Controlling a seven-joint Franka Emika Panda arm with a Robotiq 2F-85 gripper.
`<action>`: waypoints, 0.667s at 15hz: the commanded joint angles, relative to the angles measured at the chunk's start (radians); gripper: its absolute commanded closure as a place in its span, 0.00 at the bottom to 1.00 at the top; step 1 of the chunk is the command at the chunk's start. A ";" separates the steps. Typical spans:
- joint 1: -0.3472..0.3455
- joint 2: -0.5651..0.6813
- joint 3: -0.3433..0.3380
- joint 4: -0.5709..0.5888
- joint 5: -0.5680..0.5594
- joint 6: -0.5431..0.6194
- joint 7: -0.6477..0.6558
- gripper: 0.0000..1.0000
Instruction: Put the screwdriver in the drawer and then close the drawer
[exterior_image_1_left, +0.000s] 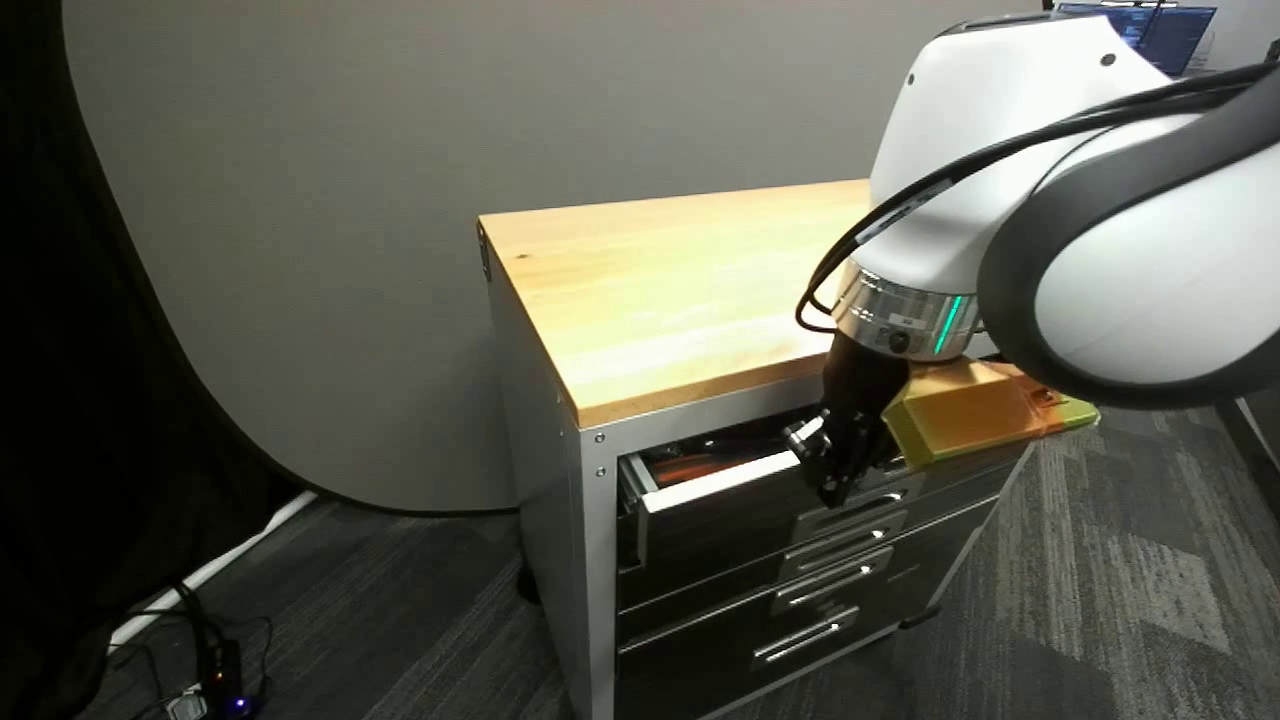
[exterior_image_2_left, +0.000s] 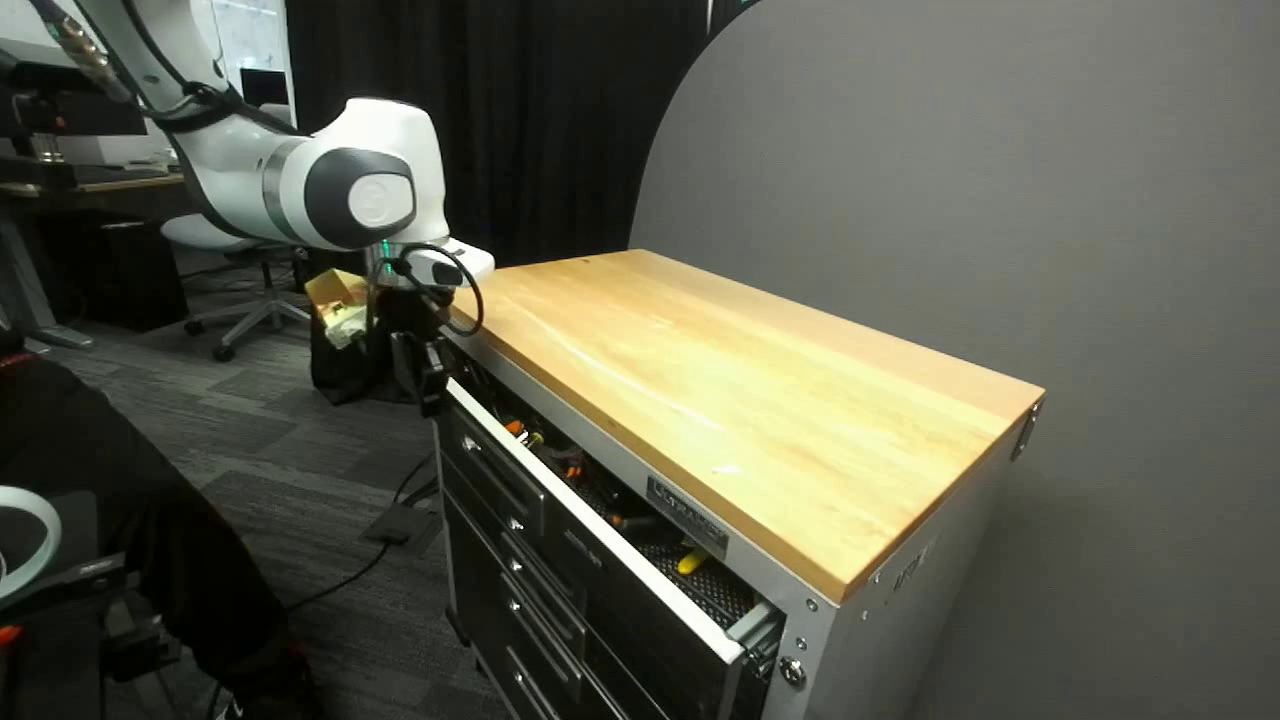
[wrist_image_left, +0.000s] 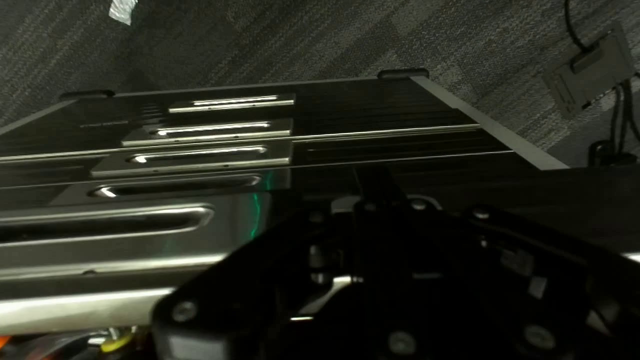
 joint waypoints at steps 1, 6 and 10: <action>0.065 0.054 -0.042 0.079 -0.042 0.052 0.044 0.94; 0.171 0.085 -0.128 0.100 -0.135 0.126 0.150 0.94; 0.230 0.109 -0.185 0.128 -0.186 0.142 0.219 0.94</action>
